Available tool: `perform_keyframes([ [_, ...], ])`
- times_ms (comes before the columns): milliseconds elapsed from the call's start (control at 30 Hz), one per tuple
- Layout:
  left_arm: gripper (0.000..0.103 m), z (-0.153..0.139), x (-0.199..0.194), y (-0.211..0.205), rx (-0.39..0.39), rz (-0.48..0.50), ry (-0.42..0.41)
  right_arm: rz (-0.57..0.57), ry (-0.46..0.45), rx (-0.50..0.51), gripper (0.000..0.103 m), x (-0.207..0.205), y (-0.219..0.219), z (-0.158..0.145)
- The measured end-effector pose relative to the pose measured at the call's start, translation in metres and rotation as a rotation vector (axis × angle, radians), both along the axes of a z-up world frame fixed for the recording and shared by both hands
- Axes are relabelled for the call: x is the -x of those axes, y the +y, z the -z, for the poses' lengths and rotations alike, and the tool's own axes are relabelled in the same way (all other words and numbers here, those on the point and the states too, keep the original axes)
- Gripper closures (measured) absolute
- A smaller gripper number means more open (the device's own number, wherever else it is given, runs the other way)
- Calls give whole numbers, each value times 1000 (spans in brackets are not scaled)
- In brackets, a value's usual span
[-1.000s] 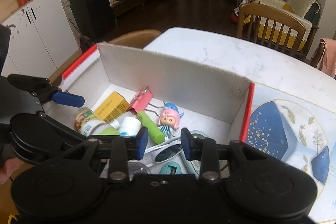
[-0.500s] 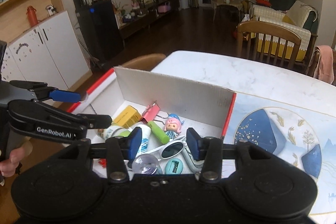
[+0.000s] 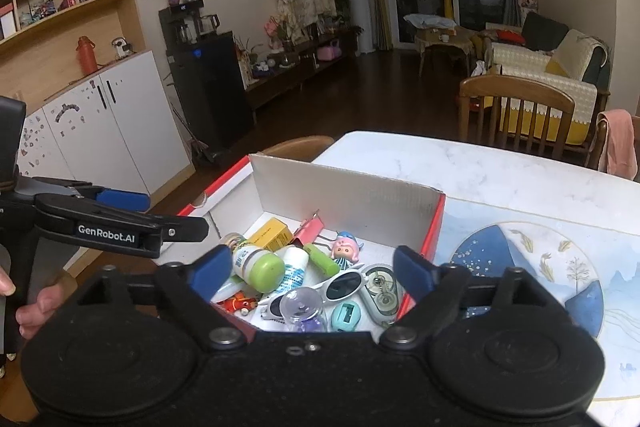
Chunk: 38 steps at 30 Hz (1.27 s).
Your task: Organize rigid objects
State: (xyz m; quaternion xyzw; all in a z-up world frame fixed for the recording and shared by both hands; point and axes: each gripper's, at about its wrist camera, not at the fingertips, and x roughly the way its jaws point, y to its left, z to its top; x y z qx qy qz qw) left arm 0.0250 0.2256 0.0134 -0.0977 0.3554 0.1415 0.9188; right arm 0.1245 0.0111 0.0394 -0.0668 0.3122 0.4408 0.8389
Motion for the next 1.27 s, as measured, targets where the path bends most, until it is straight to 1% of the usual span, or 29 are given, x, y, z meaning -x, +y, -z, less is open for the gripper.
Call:
perform_keyframes([
  [67, 4, -2, 4, -2, -2, -13, 0, 6, -5, -13, 2, 3, -4, 0],
  [133, 3, -3, 7, -5, -5, -17, -5, 11, -18, -22, 1, 6, -7, -1],
  [233, 3, -4, 12, -12, -14, -15, -5, 24, -15, -31, 0, 8, -11, -1],
  [400, 3, -5, 22, -30, -81, -1, -9, 37, -21, -34, 0, 13, -16, 0],
  [667, 3, 2, 31, -41, -56, 16, 2, 57, -13, -44, 0, 20, -24, 5],
  [867, 3, 4, 32, -46, -62, 29, 0, 67, -14, -48, 0, 24, -31, 8],
  [1133, 3, 4, 25, -56, -60, 41, 13, 87, -5, -54, 0, 24, -42, 10],
  [1267, 3, 5, 17, -68, -70, 54, 20, 118, -6, -57, 0, 20, -53, 11],
])
